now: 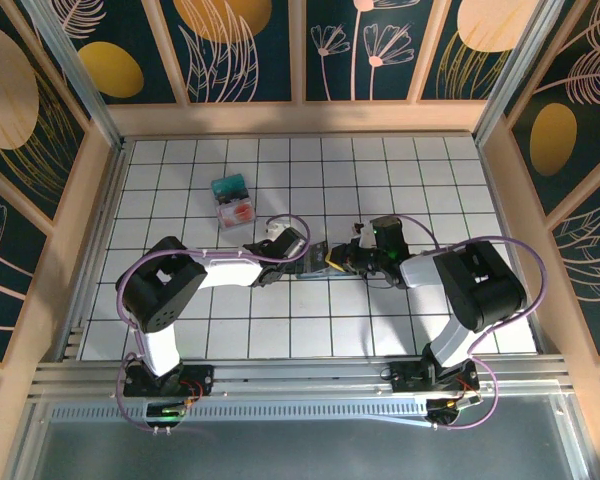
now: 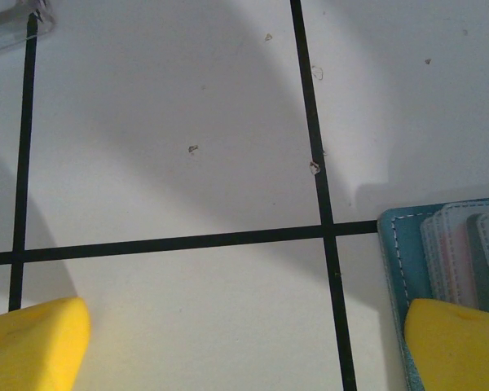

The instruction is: Take the credit cards out of the card holder

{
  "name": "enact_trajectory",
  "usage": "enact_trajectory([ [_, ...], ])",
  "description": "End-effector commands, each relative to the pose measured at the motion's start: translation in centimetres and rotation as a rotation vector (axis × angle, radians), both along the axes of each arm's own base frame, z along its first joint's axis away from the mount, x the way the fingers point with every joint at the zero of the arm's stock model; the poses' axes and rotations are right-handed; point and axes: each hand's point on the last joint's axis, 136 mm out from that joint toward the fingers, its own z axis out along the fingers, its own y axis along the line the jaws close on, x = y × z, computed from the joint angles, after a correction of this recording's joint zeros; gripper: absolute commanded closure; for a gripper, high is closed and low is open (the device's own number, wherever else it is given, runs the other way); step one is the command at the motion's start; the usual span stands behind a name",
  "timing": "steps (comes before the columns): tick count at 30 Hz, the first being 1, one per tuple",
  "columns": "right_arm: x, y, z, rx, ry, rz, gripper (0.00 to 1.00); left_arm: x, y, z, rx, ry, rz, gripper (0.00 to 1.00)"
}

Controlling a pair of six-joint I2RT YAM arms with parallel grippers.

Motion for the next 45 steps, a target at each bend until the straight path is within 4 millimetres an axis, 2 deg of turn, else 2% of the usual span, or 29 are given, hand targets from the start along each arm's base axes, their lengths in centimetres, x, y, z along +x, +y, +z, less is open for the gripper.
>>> enact_trajectory([
  [1, 0.0, -0.4, 0.2, -0.017, -0.009, -0.010, 0.95, -1.5, 2.4, -2.0, 0.115, 0.072, 0.008, 0.01],
  [10, -0.4, -0.5, -0.5, -0.069, 0.008, -0.010, 0.96, -0.6, 1.1, 1.6, 0.034, 0.008, -0.004, 0.01],
  [17, -0.3, -0.3, -0.4, -0.068, 0.005, -0.008, 0.95, -0.1, -1.0, 3.8, -0.054, -0.038, -0.036, 0.01],
  [28, -0.3, -0.1, -0.5, -0.066, 0.009, -0.002, 0.96, 0.5, -3.9, 2.5, -0.022, -0.037, -0.105, 0.01],
  [39, -0.3, -0.2, -0.7, -0.073, 0.009, 0.000, 0.94, -0.2, -1.5, -0.2, 0.105, 0.010, -0.068, 0.01],
  [45, 0.2, 0.2, 0.1, -0.050, -0.032, 0.005, 0.80, -0.7, -0.9, -1.1, 0.136, 0.027, -0.085, 0.01],
])
